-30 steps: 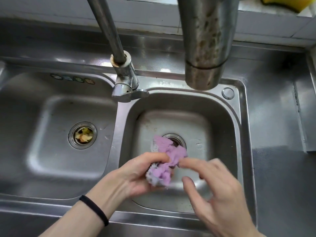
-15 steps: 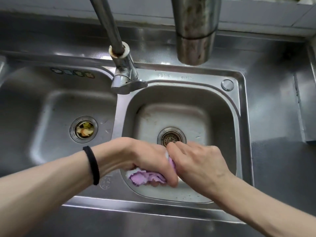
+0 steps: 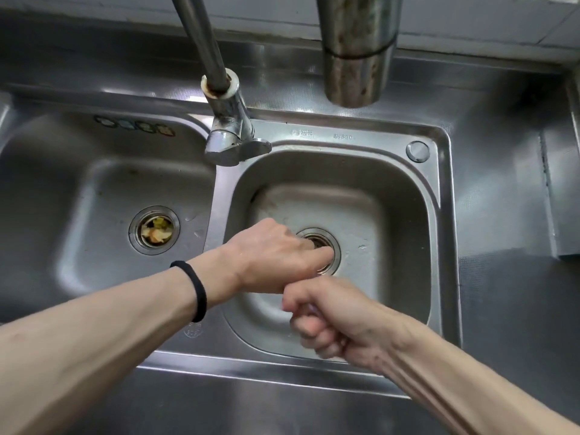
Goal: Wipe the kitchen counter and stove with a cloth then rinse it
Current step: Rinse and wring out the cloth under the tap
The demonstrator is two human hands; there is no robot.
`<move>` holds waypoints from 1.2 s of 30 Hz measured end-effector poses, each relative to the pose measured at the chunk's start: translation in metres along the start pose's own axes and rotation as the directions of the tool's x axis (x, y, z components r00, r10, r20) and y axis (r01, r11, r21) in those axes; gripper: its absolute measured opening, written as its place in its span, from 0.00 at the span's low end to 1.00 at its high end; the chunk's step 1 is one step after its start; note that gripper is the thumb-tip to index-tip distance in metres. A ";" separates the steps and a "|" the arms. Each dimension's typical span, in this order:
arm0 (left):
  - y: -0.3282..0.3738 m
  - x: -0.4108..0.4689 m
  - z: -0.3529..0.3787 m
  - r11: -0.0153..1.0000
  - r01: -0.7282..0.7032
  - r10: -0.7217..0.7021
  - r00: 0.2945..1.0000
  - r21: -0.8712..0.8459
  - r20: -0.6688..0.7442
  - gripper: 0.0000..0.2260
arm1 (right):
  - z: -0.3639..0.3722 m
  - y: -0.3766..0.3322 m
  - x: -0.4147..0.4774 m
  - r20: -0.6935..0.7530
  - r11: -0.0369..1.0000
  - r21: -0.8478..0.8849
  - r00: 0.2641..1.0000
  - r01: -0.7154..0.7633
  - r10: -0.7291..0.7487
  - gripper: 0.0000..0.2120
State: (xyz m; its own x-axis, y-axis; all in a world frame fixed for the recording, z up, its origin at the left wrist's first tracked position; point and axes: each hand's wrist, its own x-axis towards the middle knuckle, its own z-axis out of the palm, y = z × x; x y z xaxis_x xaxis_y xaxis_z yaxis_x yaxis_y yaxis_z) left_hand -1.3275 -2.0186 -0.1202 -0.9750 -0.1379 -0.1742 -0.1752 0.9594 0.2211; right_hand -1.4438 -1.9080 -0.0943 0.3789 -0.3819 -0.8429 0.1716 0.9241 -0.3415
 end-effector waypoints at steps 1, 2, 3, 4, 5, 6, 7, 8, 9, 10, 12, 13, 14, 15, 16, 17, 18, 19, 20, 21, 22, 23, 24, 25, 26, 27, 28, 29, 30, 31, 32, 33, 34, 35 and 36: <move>0.000 -0.003 -0.002 0.999 -0.038 0.037 0.997 -0.015 -0.062 0.02 | 0.000 0.004 0.001 0.139 0.995 0.096 0.990 -0.038 0.025 0.20; 0.001 -0.005 -0.003 0.998 -0.057 0.052 0.990 -0.039 -0.129 0.05 | 0.000 0.006 0.002 0.244 0.982 0.180 0.970 -0.064 0.019 0.19; 0.002 -0.005 -0.001 0.996 -0.071 0.061 0.982 -0.049 -0.178 0.07 | -0.001 0.007 0.001 0.295 0.965 0.249 0.955 -0.078 0.001 0.19; 0.004 -0.005 0.002 0.996 -0.069 0.057 0.978 -0.053 -0.203 0.07 | -0.001 0.008 0.001 0.311 0.951 0.297 0.950 -0.085 -0.012 0.21; 0.005 -0.003 0.003 0.997 -0.066 0.053 0.970 -0.046 -0.235 0.08 | -0.003 0.008 0.001 0.307 0.944 0.319 0.951 -0.083 -0.020 0.23; 0.006 -0.001 0.003 0.998 -0.057 0.045 0.967 -0.041 -0.253 0.07 | -0.004 0.008 0.000 0.297 0.945 0.320 0.955 -0.073 -0.027 0.23; 0.007 0.002 0.003 0.998 -0.051 0.039 0.959 -0.036 -0.280 0.06 | -0.008 0.007 -0.001 0.290 0.946 0.318 0.956 -0.065 -0.032 0.23; 0.007 0.004 0.002 0.999 -0.039 0.029 0.951 -0.026 -0.309 0.05 | -0.013 0.006 -0.002 0.298 0.945 0.319 0.954 -0.067 -0.033 0.22; 0.009 0.005 0.001 1.000 -0.022 0.014 0.937 -0.020 -0.348 0.05 | -0.019 0.003 -0.005 0.318 0.942 0.327 0.948 -0.075 -0.035 0.21; 0.010 0.005 -0.002 1.000 -0.007 0.000 0.922 -0.015 -0.387 0.05 | -0.025 0.001 -0.007 0.341 0.939 0.334 0.939 -0.080 -0.042 0.20; 0.012 0.004 -0.003 1.000 0.003 0.003 0.906 0.014 -0.423 0.04 | -0.032 -0.003 -0.014 0.348 0.943 0.324 0.937 -0.076 -0.044 0.17; 0.012 0.003 -0.004 1.000 -0.007 0.014 0.920 0.019 -0.391 0.04 | -0.033 -0.004 -0.017 0.315 0.955 0.292 0.948 -0.056 -0.041 0.15; 0.012 0.003 -0.004 1.000 -0.020 0.019 0.950 0.001 -0.312 0.07 | -0.033 -0.004 -0.020 0.249 0.974 0.227 0.967 -0.008 -0.050 0.14; 0.011 0.003 -0.006 1.000 -0.011 0.006 0.982 -0.024 -0.190 0.10 | -0.032 -0.002 -0.023 0.143 0.991 0.115 0.986 0.064 -0.080 0.13; 0.009 0.004 -0.007 0.998 0.026 -0.030 0.997 -0.062 -0.067 0.12 | -0.030 0.000 -0.027 0.020 0.990 -0.045 0.991 0.132 -0.131 0.13; 0.009 0.004 -0.008 0.987 0.090 -0.086 0.996 -0.136 0.035 0.12 | -0.028 0.004 -0.031 -0.099 0.958 -0.228 0.975 0.171 -0.198 0.13; 0.007 0.005 -0.008 0.957 0.151 -0.127 0.986 -0.247 0.112 0.11 | -0.028 0.009 -0.036 -0.203 0.904 -0.384 0.939 0.186 -0.279 0.12; 0.006 0.005 -0.008 0.895 0.213 -0.147 0.970 -0.392 0.192 0.10 | -0.030 0.015 -0.042 -0.273 0.842 -0.503 0.888 0.195 -0.369 0.14; 0.006 0.006 -0.010 0.792 0.279 -0.148 0.951 -0.543 0.272 0.07 | -0.032 0.022 -0.048 -0.312 0.773 -0.603 0.834 0.197 -0.456 0.17; 0.008 0.006 -0.012 0.646 0.365 -0.140 0.920 -0.671 0.365 0.05 | -0.032 0.026 -0.056 -0.321 0.689 -0.700 0.779 0.188 -0.538 0.23; 0.010 0.007 -0.015 0.477 0.458 -0.125 0.880 -0.750 0.458 0.01 | -0.031 0.031 -0.062 -0.301 0.583 -0.793 0.720 0.176 -0.626 0.29; 0.012 0.008 -0.016 0.312 0.559 -0.105 0.824 -0.768 0.557 0.05 | -0.030 0.034 -0.067 -0.254 0.445 -0.883 0.646 0.149 -0.720 0.33; 0.013 0.008 -0.016 0.203 0.638 -0.072 0.766 -0.742 0.639 0.11 | -0.029 0.037 -0.070 -0.197 0.300 -0.949 0.566 0.093 -0.800 0.37; 0.014 0.008 -0.018 0.125 0.693 -0.008 0.716 -0.710 0.698 0.14 | -0.027 0.039 -0.072 -0.150 0.183 -0.983 0.490 0.019 -0.859 0.41; 0.013 0.007 -0.021 0.060 0.731 0.073 0.676 -0.679 0.734 0.14 | -0.025 0.041 -0.071 -0.121 0.115 -0.993 0.430 -0.040 -0.895 0.44; 0.012 0.006 -0.024 0.004 0.758 0.162 0.643 -0.652 0.748 0.13 | -0.023 0.042 -0.069 -0.100 0.074 -0.994 0.388 -0.081 -0.916 0.46; 0.011 0.006 -0.027 -0.049 0.784 0.250 0.610 -0.619 0.752 0.12 | -0.020 0.042 -0.066 -0.072 0.035 -0.993 0.349 -0.113 -0.935 0.45; 0.011 0.006 -0.030 -0.096 0.808 0.344 0.575 -0.582 0.742 0.12 | -0.015 0.041 -0.064 -0.046 0.005 -0.991 0.315 -0.131 -0.948 0.43; 0.013 0.007 -0.034 -0.121 0.828 0.425 0.542 -0.547 0.725 0.13 | -0.012 0.038 -0.060 -0.018 -0.022 -0.990 0.282 -0.137 -0.959 0.39; 0.017 0.009 -0.037 -0.119 0.845 0.486 0.508 -0.522 0.711 0.13 | -0.009 0.035 -0.057 0.010 -0.048 -0.989 0.260 -0.140 -0.966 0.36; 0.021 0.011 -0.040 -0.091 0.857 0.527 0.473 -0.507 0.706 0.13 | -0.005 0.033 -0.053 0.046 -0.085 -0.985 0.247 -0.149 -0.968 0.33; 0.024 0.013 -0.043 -0.044 0.863 0.540 0.444 -0.503 0.715 0.13 | -0.003 0.031 -0.050 0.088 -0.129 -0.978 0.237 -0.163 -0.968 0.29; 0.026 0.015 -0.047 0.005 0.865 0.523 0.425 -0.501 0.739 0.14 | -0.002 0.027 -0.046 0.130 -0.172 -0.969 0.222 -0.180 -0.966 0.24; 0.026 0.017 -0.050 0.058 0.859 0.483 0.422 -0.509 0.767 0.13 | -0.003 0.024 -0.043 0.159 -0.204 -0.960 0.226 -0.193 -0.961 0.19; 0.024 0.018 -0.052 0.122 0.844 0.431 0.429 -0.523 0.794 0.13 | -0.005 0.021 -0.040 0.168 -0.222 -0.952 0.247 -0.211 -0.954 0.14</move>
State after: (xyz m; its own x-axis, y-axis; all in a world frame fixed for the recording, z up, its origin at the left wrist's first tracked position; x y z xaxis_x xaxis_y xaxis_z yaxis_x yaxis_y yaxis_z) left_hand -1.3563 -2.0110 -0.0676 -0.3857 0.5499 -0.7408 -0.9154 -0.1278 0.3817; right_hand -1.4595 -1.8734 -0.0696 0.0823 -0.9789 0.1870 -0.9837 -0.1099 -0.1423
